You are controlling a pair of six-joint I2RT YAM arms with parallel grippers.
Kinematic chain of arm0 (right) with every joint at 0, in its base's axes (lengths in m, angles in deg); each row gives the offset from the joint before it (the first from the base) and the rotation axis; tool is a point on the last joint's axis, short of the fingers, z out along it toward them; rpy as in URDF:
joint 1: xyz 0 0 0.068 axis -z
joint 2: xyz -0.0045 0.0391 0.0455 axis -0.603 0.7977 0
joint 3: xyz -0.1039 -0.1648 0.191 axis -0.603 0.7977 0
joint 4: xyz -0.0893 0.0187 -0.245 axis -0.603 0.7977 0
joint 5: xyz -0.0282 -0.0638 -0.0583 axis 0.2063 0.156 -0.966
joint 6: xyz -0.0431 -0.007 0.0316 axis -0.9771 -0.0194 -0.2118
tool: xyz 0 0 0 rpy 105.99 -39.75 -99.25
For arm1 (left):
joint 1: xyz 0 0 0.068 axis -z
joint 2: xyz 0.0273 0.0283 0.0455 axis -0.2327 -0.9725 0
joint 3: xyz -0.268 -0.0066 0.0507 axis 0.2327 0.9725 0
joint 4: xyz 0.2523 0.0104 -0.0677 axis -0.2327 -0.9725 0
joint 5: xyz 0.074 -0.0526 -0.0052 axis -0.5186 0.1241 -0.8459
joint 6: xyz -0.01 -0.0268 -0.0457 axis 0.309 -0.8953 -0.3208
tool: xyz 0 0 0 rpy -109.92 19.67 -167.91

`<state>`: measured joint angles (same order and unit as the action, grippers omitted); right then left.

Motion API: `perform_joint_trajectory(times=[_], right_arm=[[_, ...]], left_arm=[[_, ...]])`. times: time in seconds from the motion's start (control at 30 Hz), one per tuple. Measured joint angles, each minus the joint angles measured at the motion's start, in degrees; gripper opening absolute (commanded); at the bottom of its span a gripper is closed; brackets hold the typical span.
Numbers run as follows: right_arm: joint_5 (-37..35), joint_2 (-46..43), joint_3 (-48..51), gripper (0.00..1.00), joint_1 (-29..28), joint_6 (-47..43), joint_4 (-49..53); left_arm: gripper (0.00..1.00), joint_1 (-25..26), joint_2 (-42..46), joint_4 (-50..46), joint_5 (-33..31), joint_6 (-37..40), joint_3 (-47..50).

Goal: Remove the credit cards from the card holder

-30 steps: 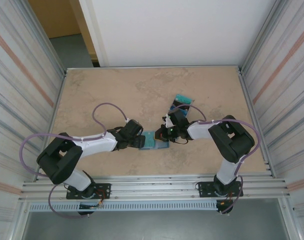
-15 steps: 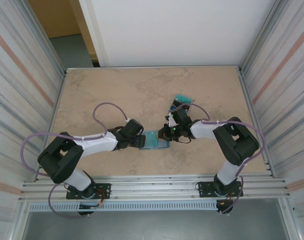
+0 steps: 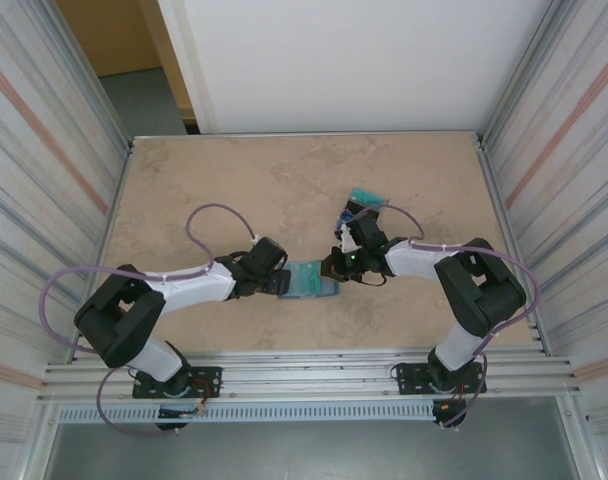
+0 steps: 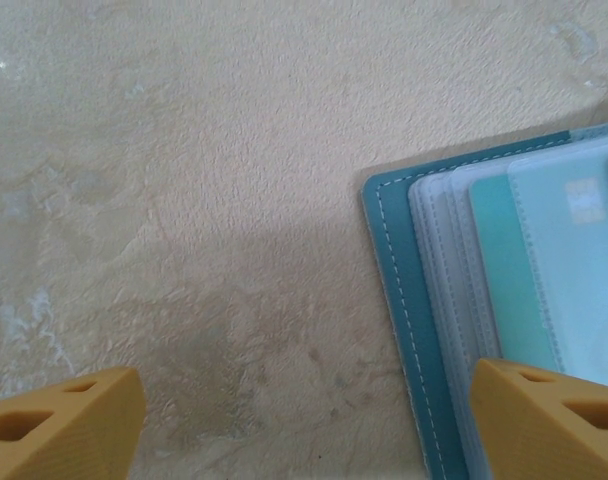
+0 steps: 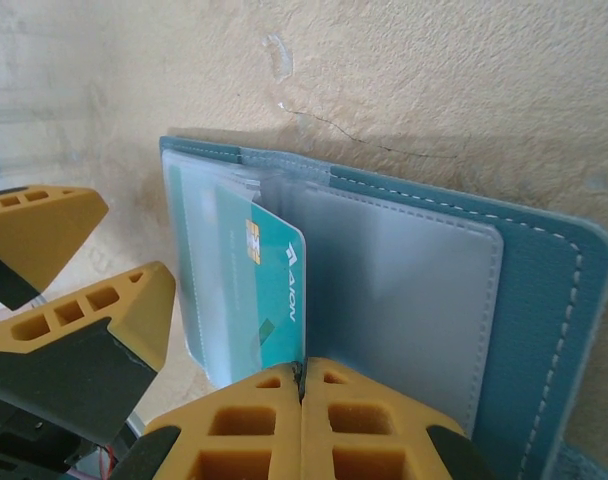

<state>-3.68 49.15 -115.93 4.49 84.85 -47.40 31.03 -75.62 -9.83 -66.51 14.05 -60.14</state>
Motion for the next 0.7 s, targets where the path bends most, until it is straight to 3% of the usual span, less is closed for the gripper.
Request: perform_joint_trajectory(times=[0.23,0.7], right_arm=[[0.00,0.00,0.00,0.04,0.00,0.00,-0.02],[0.24,0.00,0.28,0.08,0.00,0.04,-0.79]], left_arm=[[0.98,0.33,1.62,-0.33,1.05,1.68,-2.97],[0.99,2.10,-6.16,-2.32,2.56,5.09,-6.86]])
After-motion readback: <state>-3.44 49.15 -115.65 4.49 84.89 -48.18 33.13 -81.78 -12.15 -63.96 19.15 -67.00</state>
